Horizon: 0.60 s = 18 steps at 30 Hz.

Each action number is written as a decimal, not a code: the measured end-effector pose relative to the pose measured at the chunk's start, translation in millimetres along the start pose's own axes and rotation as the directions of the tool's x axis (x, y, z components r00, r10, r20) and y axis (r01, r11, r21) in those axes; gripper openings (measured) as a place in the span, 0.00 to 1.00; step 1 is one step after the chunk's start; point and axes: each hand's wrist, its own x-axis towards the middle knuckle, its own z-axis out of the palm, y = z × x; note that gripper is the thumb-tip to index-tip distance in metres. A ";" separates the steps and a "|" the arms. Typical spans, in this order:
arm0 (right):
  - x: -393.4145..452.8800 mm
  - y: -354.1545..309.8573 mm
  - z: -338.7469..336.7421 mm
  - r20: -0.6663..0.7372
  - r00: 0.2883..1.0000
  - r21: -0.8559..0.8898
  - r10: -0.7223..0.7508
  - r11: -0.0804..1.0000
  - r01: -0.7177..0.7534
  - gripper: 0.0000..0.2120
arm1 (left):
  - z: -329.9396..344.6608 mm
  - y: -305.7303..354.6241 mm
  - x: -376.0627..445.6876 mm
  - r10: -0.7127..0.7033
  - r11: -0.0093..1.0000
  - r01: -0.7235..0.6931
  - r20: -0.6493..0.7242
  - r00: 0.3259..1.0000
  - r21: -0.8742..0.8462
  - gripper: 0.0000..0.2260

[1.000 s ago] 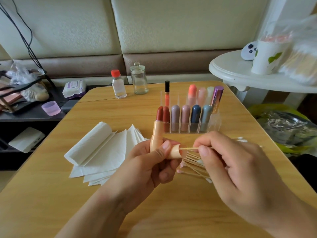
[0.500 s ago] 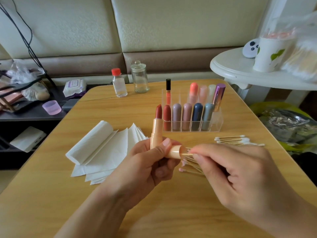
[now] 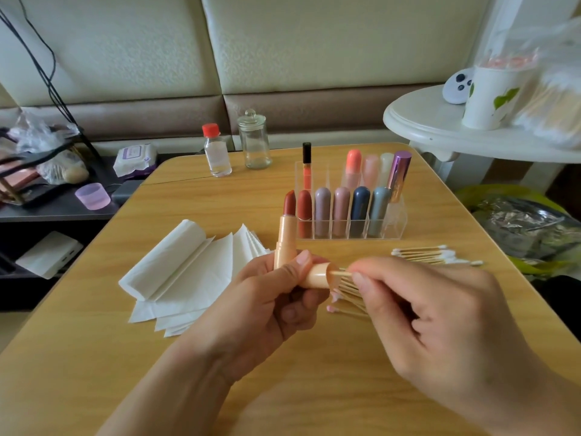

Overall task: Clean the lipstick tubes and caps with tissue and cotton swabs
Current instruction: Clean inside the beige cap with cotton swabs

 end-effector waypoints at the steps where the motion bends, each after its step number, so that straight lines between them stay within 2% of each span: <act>1: 0.5 0.6 -0.1 -0.026 1.000 -0.034 0.002 0.999 -0.003 0.10 | -0.7 0.7 0.3 -0.005 1.000 0.005 -0.004 1.000 0.007 0.11; 5: -3.4 4.6 -1.3 0.032 0.999 -0.127 -0.014 0.992 0.018 0.12 | -3.8 2.8 0.2 -0.013 1.000 0.013 -0.017 1.000 0.028 0.11; 9: -2.2 2.9 -6.4 0.142 0.990 0.003 -0.004 1.000 0.003 0.11 | -3.4 2.0 0.2 -0.023 0.999 0.023 -0.026 0.999 0.023 0.11; 12: 0.5 3.5 -4.6 0.099 0.995 0.064 0.014 0.998 -0.020 0.10 | -1.8 0.3 0.0 -0.037 0.999 0.037 -0.013 0.999 0.027 0.11; 15: -0.6 4.6 -0.1 0.028 0.999 -0.037 0.030 0.999 -0.029 0.10 | -0.4 0.4 -0.5 -0.058 0.998 0.057 0.008 0.998 0.039 0.11; 18: -4.2 4.0 -0.1 0.047 0.999 -0.116 -0.004 0.993 0.009 0.12 | -2.2 3.1 -0.2 -0.068 0.997 0.068 -0.008 0.998 0.032 0.12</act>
